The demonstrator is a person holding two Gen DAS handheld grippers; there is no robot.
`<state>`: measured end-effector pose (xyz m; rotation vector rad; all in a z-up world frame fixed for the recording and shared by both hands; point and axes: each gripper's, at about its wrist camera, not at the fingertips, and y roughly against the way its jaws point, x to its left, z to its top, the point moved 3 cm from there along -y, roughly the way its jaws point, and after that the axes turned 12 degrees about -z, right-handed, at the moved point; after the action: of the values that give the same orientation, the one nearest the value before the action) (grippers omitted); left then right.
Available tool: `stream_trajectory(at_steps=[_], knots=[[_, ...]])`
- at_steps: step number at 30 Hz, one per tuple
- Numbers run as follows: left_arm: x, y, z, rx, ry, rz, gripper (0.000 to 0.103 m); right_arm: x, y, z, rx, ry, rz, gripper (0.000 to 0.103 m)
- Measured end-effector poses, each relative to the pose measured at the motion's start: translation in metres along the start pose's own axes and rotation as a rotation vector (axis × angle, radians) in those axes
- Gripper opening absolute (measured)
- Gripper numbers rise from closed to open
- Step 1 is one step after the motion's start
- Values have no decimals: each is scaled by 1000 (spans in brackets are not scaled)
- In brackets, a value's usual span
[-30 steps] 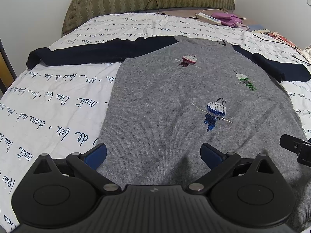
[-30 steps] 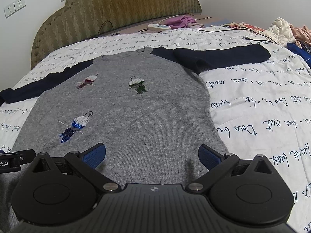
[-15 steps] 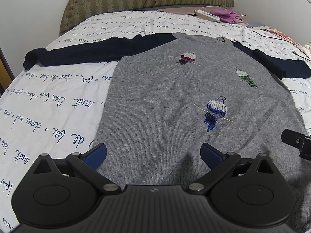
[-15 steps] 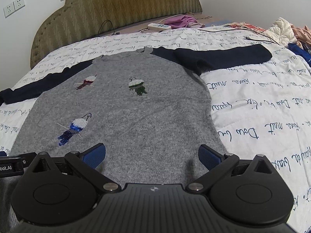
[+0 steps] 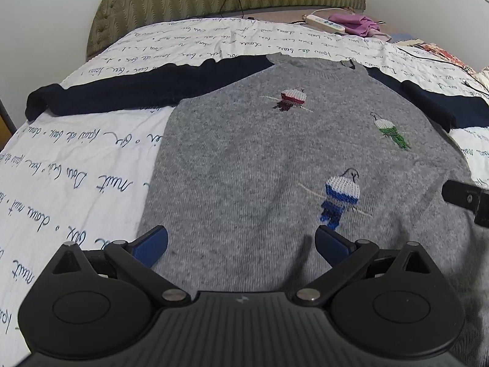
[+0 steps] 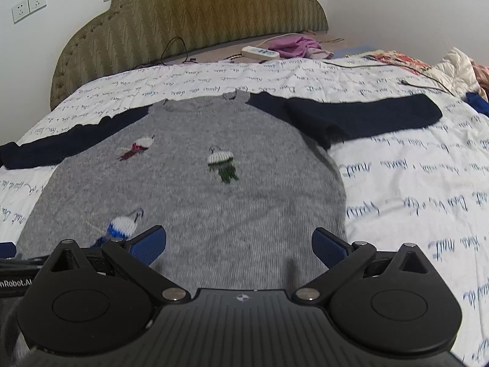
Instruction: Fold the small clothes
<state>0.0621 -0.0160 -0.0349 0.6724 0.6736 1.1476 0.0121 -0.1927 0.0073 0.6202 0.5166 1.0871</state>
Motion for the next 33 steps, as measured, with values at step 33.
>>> stream_trajectory(at_steps=[33], knots=[[-22,-91,78,0,-55,-53,103,-160,-123,120,-171,-361,93,103]])
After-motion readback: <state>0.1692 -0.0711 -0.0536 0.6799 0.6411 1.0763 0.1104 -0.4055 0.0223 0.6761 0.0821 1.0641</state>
